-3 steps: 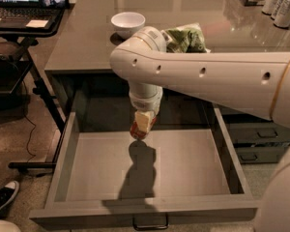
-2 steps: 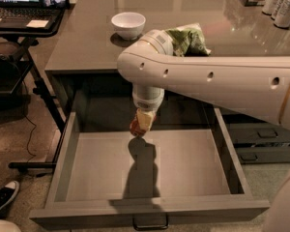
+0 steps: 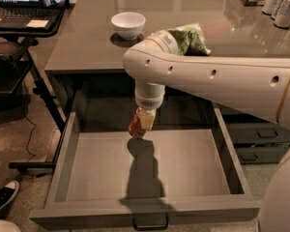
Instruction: Place coke can into top drawer
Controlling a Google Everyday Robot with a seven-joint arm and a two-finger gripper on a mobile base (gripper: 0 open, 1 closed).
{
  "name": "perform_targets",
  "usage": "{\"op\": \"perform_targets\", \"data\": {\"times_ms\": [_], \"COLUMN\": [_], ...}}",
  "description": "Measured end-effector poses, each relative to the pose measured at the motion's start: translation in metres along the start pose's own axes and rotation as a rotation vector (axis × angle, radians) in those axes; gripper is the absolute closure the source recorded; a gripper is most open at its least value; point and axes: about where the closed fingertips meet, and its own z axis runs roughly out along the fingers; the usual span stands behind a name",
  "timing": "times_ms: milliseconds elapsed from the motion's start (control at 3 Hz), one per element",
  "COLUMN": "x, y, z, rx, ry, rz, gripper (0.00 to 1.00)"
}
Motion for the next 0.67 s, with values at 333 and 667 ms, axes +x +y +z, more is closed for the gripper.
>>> {"op": "perform_targets", "data": {"times_ms": [333, 667], "x": [-0.0031, -0.0058], "y": [0.0008, 0.0022], "z": [0.0024, 0.0054], "rx": [0.009, 0.038], "ry": [0.032, 0.076], "rz": [-0.079, -0.143], "gripper": [1.0, 1.0]}}
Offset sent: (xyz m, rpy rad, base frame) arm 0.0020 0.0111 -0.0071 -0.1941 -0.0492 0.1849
